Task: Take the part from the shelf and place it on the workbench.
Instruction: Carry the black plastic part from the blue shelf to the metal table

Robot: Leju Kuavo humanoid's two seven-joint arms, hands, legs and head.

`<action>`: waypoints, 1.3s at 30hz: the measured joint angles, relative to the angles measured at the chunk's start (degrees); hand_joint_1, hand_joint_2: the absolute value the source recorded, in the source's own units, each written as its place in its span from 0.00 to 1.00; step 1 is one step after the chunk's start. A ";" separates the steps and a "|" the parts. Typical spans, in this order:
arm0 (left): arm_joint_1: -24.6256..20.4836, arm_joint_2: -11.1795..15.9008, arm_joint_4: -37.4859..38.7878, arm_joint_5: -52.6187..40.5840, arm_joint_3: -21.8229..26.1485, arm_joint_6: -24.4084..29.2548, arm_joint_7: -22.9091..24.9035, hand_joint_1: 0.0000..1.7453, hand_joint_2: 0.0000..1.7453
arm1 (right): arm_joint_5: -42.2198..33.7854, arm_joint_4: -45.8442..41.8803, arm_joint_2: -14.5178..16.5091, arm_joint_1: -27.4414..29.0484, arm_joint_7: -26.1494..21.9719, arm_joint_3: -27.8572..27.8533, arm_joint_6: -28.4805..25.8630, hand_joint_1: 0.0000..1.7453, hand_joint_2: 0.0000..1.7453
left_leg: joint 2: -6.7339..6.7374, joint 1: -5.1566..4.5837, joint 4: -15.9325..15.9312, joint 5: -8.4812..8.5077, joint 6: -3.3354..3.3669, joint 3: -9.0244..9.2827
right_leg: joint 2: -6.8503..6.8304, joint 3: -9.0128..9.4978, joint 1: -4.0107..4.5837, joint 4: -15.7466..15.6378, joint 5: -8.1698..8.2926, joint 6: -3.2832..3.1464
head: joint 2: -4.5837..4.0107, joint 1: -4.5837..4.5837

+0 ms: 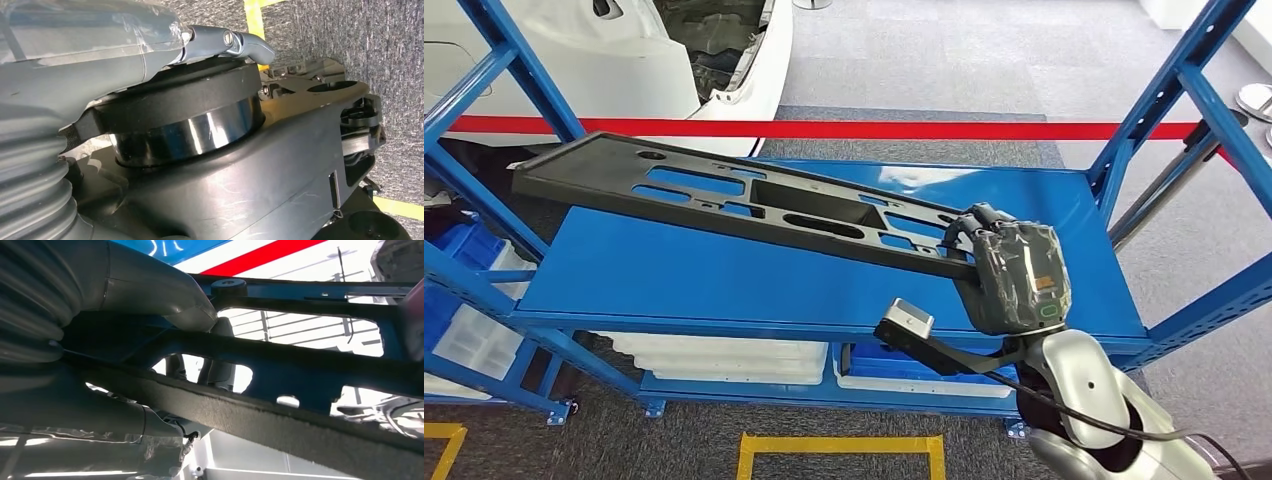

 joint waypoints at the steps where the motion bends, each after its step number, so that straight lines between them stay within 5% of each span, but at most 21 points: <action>1: -0.05 -0.01 -0.01 0.00 0.00 0.00 0.00 0.00 1.00 | 0.01 0.00 -0.01 0.05 -0.02 0.00 -0.02 1.00 1.00 | 0.12 0.07 -0.09 0.39 0.62 -0.35 | 0.01 -0.50 -0.07 1.17 -1.25 0.27 | 0.00 0.21; 4: -0.21 -0.01 -0.01 -0.01 0.00 0.00 0.00 0.00 1.00 | 0.02 0.00 -0.01 0.21 -0.03 0.00 -0.05 1.00 1.00 | 0.39 -0.09 -0.11 1.54 1.93 -1.90 | 0.04 -3.42 -0.13 10.49 -8.23 0.78 | 0.01 1.35; 6: -0.25 -0.02 -0.02 0.00 0.00 -0.01 0.00 0.00 1.00 | 0.02 0.00 -0.01 0.36 -0.02 0.00 -0.05 1.00 1.00 | 0.44 -0.43 0.00 2.25 2.17 -2.94 | 0.04 -3.90 0.00 15.22 -10.10 0.63 | 0.00 1.78; 8: -0.32 -0.04 -0.04 0.02 0.00 -0.02 0.00 0.00 1.00 | 0.02 0.00 -0.01 0.42 -0.03 0.00 -0.05 1.00 1.00 | 0.43 -0.73 0.10 2.87 2.22 -3.73 | 0.06 -0.54 0.33 11.89 -7.90 -0.06 | -0.01 2.04; 10: -0.44 -0.16 -0.07 0.00 0.00 -0.02 0.00 0.00 1.00 | 0.04 -0.01 -0.01 0.37 -0.03 -0.02 -0.07 1.00 1.00 | 0.40 -0.98 0.15 3.47 2.14 -4.22 | 0.12 5.01 0.92 3.26 -5.65 -1.22 | 0.00 2.22; 12: -0.53 -0.28 -0.07 -0.01 0.00 -0.02 0.00 0.00 1.00 | 0.09 -0.03 -0.02 0.32 -0.03 -0.07 -0.12 1.00 1.00 | 0.38 -1.06 0.04 4.20 1.76 -4.50 | 0.21 7.96 1.36 -2.14 -5.08 -1.88 | 0.01 2.23; 14: -0.55 -0.28 -0.05 -0.01 0.00 -0.02 0.00 0.00 1.00 | 0.15 -0.04 -0.03 0.32 -0.01 -0.10 -0.18 1.00 1.00 | 0.35 -1.18 -0.25 5.01 1.21 -4.62 | 0.20 7.91 1.23 -3.15 -4.44 -1.99 | 0.01 2.30; 16: -0.54 -0.24 -0.02 0.00 -0.01 -0.02 0.00 0.00 1.00 | 0.18 -0.05 -0.03 0.28 0.00 -0.11 -0.22 1.00 1.00 | 0.24 -1.42 0.75 3.67 0.50 -5.13 | -0.10 7.33 0.67 -3.84 -3.19 -2.30 | 0.01 2.22; 19: -0.60 -0.21 -0.01 0.04 -0.02 -0.01 0.00 0.00 1.00 | 0.13 -0.07 -0.02 0.25 0.02 -0.10 -0.31 1.00 1.00 | 0.16 -1.18 8.93 -3.80 -0.84 -7.30 | -0.45 5.45 0.27 -3.91 -1.55 -2.72 | 0.00 1.08; 21: -0.64 -0.20 -0.01 0.04 -0.02 0.00 0.00 0.00 1.00 | -0.21 -0.07 -0.01 0.28 0.04 -0.09 -0.47 1.00 1.00 | 0.16 -0.97 14.47 -6.08 -1.50 -7.61 | -0.56 3.82 0.21 -3.34 -0.76 -2.55 | 0.00 0.68; 23: -0.61 -0.16 0.01 0.04 -0.02 0.02 0.04 0.00 1.00 | -0.68 -0.07 -0.01 0.28 0.04 -0.09 -0.83 1.00 1.00 | 0.16 -0.63 13.68 -3.78 -2.03 -5.08 | -0.59 2.05 0.02 -2.51 -0.04 -2.16 | 0.01 0.43; 25: -0.33 -0.11 0.07 0.04 -0.04 0.04 0.16 0.00 1.00 | -1.05 -0.08 -0.02 0.27 0.05 -0.09 -1.40 1.00 1.00 | 0.08 -0.09 6.88 -1.42 -2.63 -0.34 | -0.50 0.42 -0.08 -1.41 0.46 -1.66 | 0.01 0.11; 27: 0.02 -0.09 0.10 0.04 -0.07 0.06 0.25 0.00 1.00 | -1.26 -0.13 -0.03 0.25 0.06 -0.10 -2.02 1.00 1.00 | -0.29 0.13 1.05 -1.83 -2.23 2.79 | -0.40 -0.71 0.12 -0.47 0.96 -1.10 | 0.01 -0.25; 30: 0.10 -0.11 0.10 0.00 -0.09 0.09 0.20 0.00 1.00 | -1.39 -0.15 -0.03 0.25 0.05 -0.10 -2.48 1.00 1.00 | -0.44 0.01 -0.49 -1.87 -0.44 2.47 | -0.36 -1.56 0.25 0.00 1.83 -0.09 | 0.01 -0.02; 31: 0.06 -0.12 0.10 -0.01 -0.09 0.09 0.16 0.00 1.00 | -1.42 -0.15 -0.04 0.27 0.05 -0.09 -2.50 1.00 1.00 | -0.32 0.06 -0.53 -1.40 0.25 1.96 | -0.34 -1.95 0.15 0.56 1.00 0.30 | 0.01 0.17; 35: -0.22 -0.14 0.09 -0.16 -0.09 0.10 0.10 0.00 1.00 | -1.44 -0.15 -0.08 0.45 0.04 -0.08 -2.45 1.00 1.00 | 0.17 -0.04 -0.61 0.74 1.98 -0.73 | -0.29 -4.66 0.00 11.34 -8.57 1.21 | 0.00 1.57; 36: -0.28 -0.14 0.09 -0.25 -0.11 0.10 0.10 0.00 1.00 | -1.47 -0.15 -0.08 0.53 0.04 -0.07 -2.39 1.00 1.00 | 0.22 -0.19 -0.56 1.28 2.08 -1.45 | -0.29 -4.82 0.03 14.09 -9.38 1.17 | 0.00 1.79; 38: -0.43 -0.14 0.07 -0.40 -0.14 0.09 0.11 0.00 1.00 | -1.64 -0.21 -0.08 0.63 0.05 -0.05 -2.23 1.00 1.00 | 0.27 -0.50 -0.40 2.26 2.13 -2.88 | -0.25 -2.82 0.27 14.66 -7.29 0.65 | 0.00 2.07; 39: -0.50 -0.15 0.03 -0.47 -0.16 0.09 0.11 0.00 1.00 | -1.73 -0.31 -0.08 0.64 0.05 -0.04 -2.14 1.00 1.00 | 0.28 -0.63 -0.32 2.71 2.13 -3.45 | -0.18 -0.36 0.53 11.95 -5.59 0.12 | 0.01 2.20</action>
